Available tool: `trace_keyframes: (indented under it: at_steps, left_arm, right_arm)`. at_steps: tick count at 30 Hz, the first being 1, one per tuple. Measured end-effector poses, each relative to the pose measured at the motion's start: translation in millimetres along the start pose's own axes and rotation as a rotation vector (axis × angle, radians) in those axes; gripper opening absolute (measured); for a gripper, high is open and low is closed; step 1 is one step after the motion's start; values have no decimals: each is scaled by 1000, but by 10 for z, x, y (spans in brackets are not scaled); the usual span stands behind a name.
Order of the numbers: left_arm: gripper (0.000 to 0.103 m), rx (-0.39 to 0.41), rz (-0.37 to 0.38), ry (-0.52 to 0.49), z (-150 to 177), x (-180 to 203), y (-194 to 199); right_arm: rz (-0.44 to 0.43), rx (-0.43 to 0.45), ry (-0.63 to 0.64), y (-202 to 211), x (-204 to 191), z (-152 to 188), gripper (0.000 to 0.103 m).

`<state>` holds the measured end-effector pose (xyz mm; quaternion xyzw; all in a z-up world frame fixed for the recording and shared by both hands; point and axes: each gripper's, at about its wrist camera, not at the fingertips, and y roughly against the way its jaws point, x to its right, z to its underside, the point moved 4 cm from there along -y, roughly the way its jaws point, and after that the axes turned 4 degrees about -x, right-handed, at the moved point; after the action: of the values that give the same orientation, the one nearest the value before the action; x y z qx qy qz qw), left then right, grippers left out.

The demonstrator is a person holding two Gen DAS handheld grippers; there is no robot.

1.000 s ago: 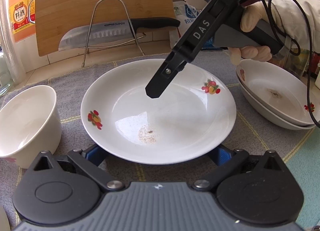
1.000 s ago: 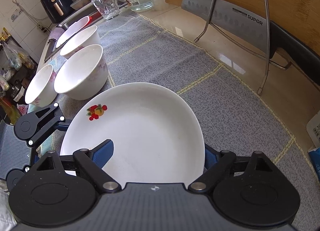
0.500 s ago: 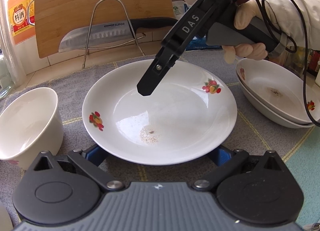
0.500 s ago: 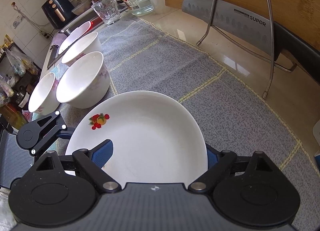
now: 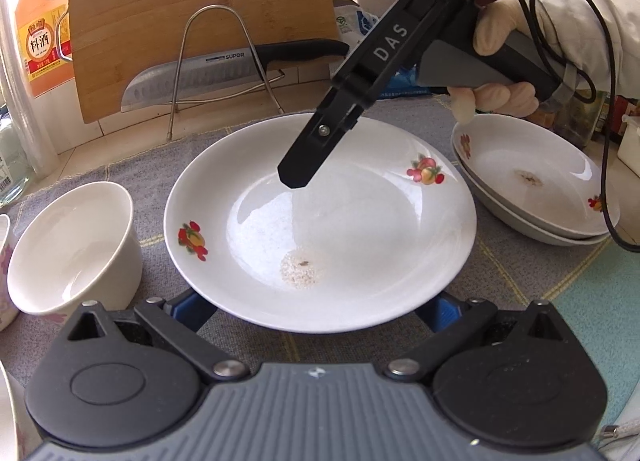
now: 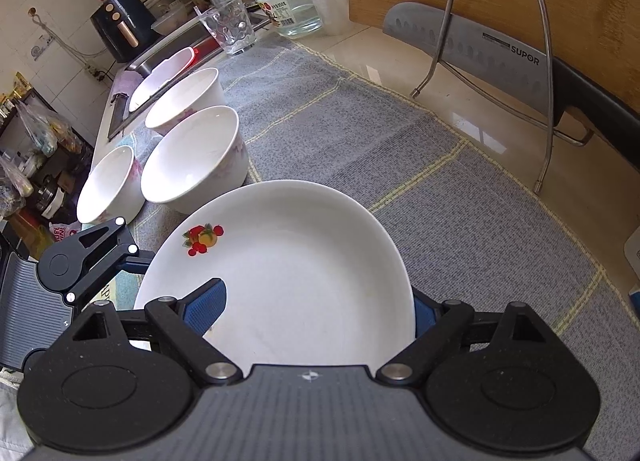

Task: Organize plates and bowls
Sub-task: 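Lift the plate with the right gripper and carry it toward the plate stack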

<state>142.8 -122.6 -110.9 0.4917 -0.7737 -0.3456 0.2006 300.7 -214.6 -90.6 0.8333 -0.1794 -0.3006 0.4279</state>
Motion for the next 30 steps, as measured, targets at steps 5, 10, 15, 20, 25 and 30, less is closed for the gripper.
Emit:
trace_keyframes:
  at_steps: [5, 10, 15, 20, 25, 30]
  left_arm:
    - [102, -4, 12, -15, -15, 34, 165]
    - [102, -8, 27, -45, -13, 91, 294]
    - [102, -6, 52, -72, 0, 162, 400]
    - [102, -7, 93, -99, -7, 256, 468]
    - [102, 4, 134, -143, -25, 395, 552]
    - [102, 18, 180, -197, -85, 558, 553]
  right_arm:
    - [-7, 14, -3, 112, -120, 63, 94]
    - [-6, 31, -19, 228, -227, 159, 94]
    - [12, 53, -43, 339, -323, 275, 94]
    - [42, 81, -72, 463, -400, 435, 94]
    - [73, 105, -117, 588, -420, 634, 94]
    - [118, 138, -161, 775, -423, 873, 94]
